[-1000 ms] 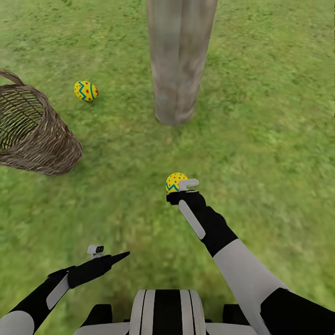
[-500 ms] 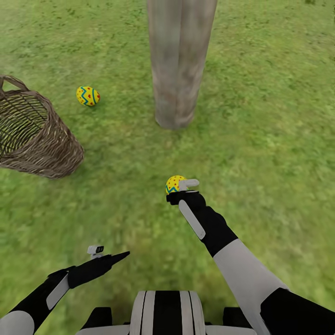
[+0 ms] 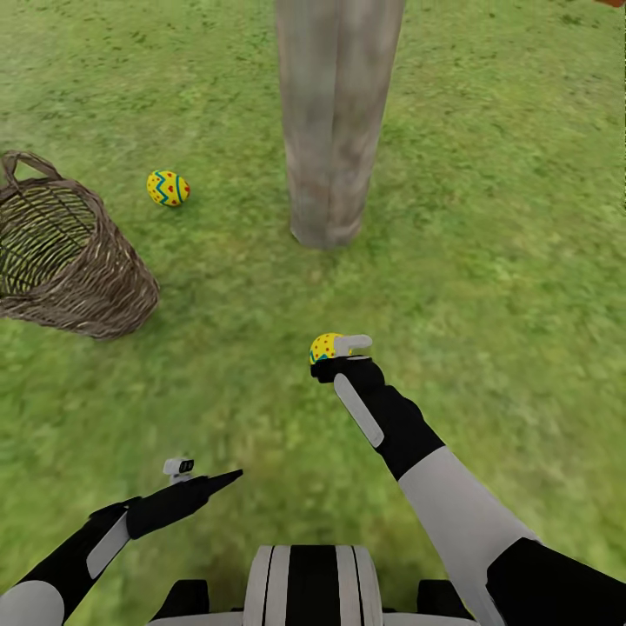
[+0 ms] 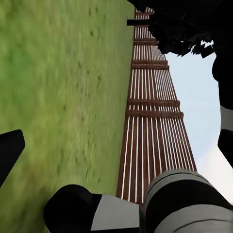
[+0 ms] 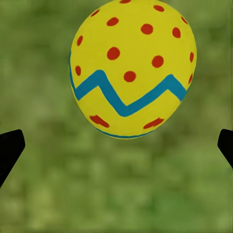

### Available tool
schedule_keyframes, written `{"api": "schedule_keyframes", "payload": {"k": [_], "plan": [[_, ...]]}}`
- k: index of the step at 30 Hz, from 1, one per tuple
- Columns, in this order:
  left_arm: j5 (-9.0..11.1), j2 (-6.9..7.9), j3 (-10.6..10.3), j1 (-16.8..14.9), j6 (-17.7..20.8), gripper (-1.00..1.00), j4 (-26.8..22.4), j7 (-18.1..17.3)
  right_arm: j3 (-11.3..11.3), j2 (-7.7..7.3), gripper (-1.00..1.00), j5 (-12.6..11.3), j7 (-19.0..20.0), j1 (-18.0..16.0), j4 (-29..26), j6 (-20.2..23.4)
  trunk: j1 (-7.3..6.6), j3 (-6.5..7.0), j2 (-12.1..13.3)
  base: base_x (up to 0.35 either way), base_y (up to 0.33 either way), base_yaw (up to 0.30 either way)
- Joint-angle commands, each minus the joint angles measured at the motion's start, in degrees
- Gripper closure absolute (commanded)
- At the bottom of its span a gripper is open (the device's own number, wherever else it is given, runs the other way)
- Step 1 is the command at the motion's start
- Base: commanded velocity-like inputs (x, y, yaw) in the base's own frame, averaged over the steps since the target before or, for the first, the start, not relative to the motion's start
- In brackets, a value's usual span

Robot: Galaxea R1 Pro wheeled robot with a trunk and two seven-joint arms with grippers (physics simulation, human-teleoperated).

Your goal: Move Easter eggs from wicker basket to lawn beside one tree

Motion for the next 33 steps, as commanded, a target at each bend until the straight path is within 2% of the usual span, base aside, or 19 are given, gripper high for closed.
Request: {"api": "schedule_keyframes", "payload": {"k": [1,8,11,17,24,33], "plan": [[0.49,0.08,-0.38,-0.04,0.6,-1.0,0.0,-0.1,0.08,0.0,-1.0,-0.57,-0.57,-0.04,-0.04,0.09,-0.01,0.07,-0.01,0.0,0.0,0.0],[0.57,0.09,-0.3,-0.04,-0.51,-1.0,0.0,-0.07,0.05,0.0,-1.0,-0.58,-0.57,-0.04,-0.04,0.09,-0.01,0.71,-0.01,0.0,0.0,0.0],[0.55,0.09,-0.2,-0.04,-0.69,-1.0,0.0,0.09,0.06,0.0,-1.0,-0.58,-0.57,-0.04,-0.04,0.15,-0.09,1.65,0.04,0.0,0.0,0.0],[0.5,0.17,0.0,-0.04,-0.16,-1.0,-0.08,2.59,0.05,0.0,-1.0,-0.58,-0.57,-0.04,-0.04,0.19,-1.41,2.94,2.44,0.0,0.0,0.0],[0.41,0.49,-0.02,-0.04,0.16,-1.0,-0.41,2.94,0.11,0.0,-1.0,-0.58,-0.57,-0.04,-0.04,0.18,-2.94,4.25,5.25,-0.011,0.0,0.0],[0.28,0.52,-0.02,-0.04,0.09,-1.0,-0.52,2.97,0.07,0.0,-1.0,-0.58,-0.57,-0.04,-0.04,0.18,-4.92,6.59,8.86,-0.282,0.0,0.0]]}}
